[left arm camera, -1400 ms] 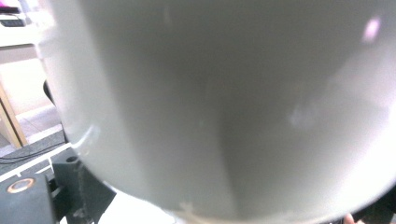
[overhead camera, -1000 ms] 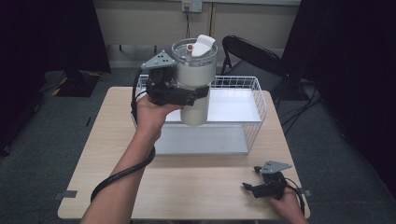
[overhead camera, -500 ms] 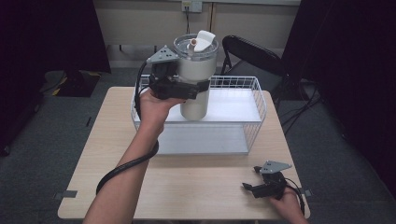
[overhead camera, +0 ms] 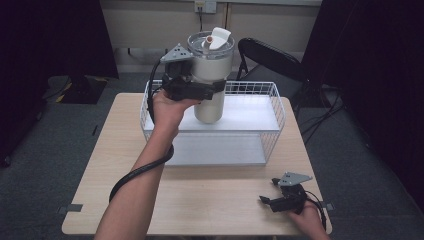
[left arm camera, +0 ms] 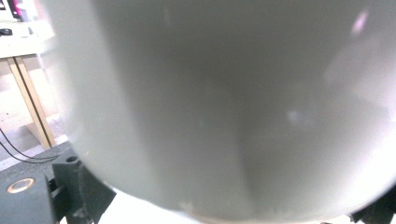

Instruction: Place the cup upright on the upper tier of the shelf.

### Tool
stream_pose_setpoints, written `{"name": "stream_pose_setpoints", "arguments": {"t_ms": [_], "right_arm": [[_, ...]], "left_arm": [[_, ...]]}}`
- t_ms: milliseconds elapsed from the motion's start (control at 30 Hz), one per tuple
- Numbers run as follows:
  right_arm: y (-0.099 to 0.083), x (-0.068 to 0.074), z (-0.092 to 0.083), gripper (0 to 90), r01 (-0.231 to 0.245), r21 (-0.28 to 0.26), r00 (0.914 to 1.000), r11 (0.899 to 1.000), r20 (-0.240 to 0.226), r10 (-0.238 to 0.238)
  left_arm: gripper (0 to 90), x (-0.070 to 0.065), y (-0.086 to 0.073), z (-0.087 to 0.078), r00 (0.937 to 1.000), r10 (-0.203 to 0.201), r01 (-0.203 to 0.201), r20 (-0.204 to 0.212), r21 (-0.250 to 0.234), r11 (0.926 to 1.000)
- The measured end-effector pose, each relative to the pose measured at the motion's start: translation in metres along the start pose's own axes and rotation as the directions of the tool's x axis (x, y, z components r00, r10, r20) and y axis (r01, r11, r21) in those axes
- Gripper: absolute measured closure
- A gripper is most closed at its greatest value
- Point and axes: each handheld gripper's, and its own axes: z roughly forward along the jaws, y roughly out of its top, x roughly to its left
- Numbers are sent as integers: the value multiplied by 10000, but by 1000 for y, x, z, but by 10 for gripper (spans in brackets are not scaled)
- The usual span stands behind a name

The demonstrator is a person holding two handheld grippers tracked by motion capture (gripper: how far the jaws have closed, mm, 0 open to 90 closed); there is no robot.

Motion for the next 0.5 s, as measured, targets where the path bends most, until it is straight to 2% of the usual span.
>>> {"name": "stream_pose_setpoints", "arguments": {"t_ms": [300,500], "right_arm": [[0,0,0,158,-2,-11,10000,10000,8,2],[0,0,0,158,-2,-10,10000,10000,9,2]], "left_arm": [[79,5,-2,8,9996,-220,218,-180,-112,9997],[79,6,-3,15,9994,-139,136,-307,-88,9999]]}}
